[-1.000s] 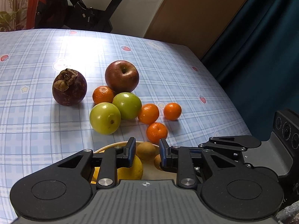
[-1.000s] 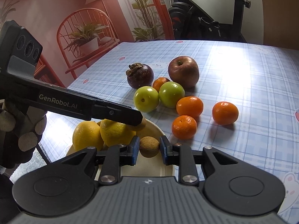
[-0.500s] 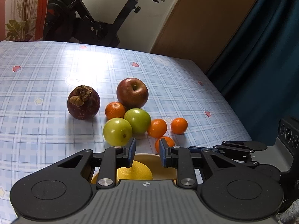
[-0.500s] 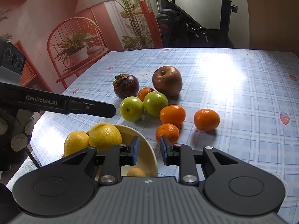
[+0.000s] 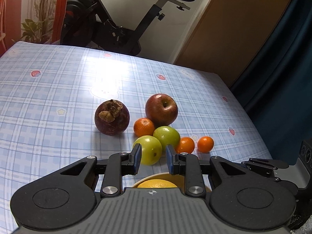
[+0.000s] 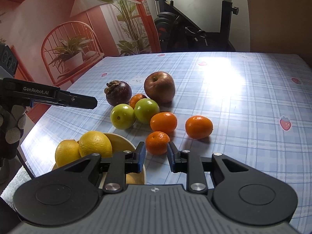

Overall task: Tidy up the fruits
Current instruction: 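Move the open left tool toward the red apple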

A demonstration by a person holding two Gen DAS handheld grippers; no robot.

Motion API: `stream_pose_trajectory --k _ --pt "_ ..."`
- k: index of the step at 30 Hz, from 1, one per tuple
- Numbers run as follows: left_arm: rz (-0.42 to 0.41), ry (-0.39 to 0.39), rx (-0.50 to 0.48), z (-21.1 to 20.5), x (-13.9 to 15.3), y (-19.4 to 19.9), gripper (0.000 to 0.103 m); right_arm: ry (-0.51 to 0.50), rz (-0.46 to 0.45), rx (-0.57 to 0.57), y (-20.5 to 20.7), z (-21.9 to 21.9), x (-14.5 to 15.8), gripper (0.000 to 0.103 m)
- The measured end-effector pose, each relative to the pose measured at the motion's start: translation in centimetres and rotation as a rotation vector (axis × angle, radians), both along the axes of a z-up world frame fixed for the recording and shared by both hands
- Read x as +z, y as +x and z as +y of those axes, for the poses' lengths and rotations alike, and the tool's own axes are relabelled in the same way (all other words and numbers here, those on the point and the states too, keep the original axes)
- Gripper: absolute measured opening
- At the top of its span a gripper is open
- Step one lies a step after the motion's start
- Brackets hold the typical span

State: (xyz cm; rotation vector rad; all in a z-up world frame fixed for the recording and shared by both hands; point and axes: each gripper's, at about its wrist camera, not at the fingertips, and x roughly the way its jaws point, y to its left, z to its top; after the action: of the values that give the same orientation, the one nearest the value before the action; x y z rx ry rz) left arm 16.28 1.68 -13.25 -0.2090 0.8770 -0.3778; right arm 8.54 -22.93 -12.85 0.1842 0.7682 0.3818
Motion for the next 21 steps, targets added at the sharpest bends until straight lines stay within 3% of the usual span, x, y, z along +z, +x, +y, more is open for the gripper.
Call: stream_pose_trajectory --k 7,15,21 --pt "0.019 0.040 0.019 0.3 -0.1 1.0 0.028 -0.020 0.000 0.032 0.8 0.6 0.1 0.027" --pt "0.025 0.081 -0.044 -1.6 -0.9 2.0 0.029 -0.058 -0.004 0.061 2.0 2.2 0.2 0.027" --pt "0.012 0.057 -0.009 -0.4 -0.4 2.3 0.029 -0.084 -0.021 0.066 3.2 2.6 0.8 0.027"
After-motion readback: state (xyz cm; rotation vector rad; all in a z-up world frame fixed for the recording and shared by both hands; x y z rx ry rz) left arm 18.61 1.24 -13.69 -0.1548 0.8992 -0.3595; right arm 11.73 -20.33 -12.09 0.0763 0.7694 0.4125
